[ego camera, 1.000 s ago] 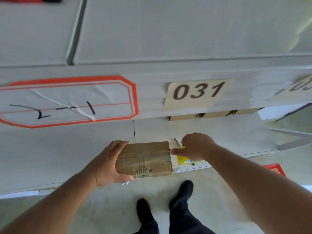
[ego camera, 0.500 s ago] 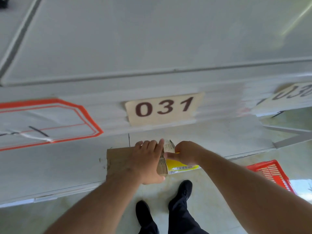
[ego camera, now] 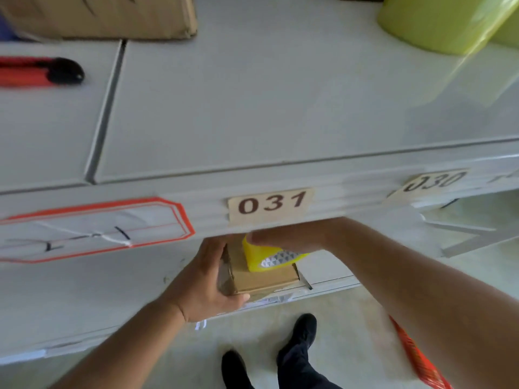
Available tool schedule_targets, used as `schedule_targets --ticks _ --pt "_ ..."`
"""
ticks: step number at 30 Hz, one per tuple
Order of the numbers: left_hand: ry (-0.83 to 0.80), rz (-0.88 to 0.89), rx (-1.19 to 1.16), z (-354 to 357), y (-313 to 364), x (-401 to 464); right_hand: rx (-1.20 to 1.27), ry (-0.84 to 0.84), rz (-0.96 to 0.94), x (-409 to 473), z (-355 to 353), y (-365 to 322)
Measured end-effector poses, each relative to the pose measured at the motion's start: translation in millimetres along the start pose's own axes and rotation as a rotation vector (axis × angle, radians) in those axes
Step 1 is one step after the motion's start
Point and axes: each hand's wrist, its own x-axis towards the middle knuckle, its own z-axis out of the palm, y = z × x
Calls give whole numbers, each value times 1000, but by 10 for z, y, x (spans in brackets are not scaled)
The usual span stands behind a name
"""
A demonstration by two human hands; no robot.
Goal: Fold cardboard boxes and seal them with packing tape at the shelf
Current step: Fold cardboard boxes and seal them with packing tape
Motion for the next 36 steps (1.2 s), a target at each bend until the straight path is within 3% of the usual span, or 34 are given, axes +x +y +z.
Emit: schedule_targets --ticks 3,6,8,13,16,21,26,36 --pt "-91 -28 210 -176 -9 -133 -222 21 -117 2 169 -399" --pt "-48 -157 115 -192 43 -183 -380 144 -190 15 373 -720" --pt "-29 -172 57 -192 -7 -231 -389 129 -198 27 402 -796" --pt "-35 -175 120 -215 -128 -330 -468 -25 -23 -59 -35 -373" --pt "-30 -178 108 -190 -126 -331 -422 -8 93 -64 -221 -24" --pt "-40 -199 108 -188 -148 -348 -612 117 103 24 -106 279" --pt "-50 -202 128 -183 -168 -346 -509 198 66 165 85 577" --pt "-105 -244 159 -228 -88 -349 -296 167 122 433 508 865"
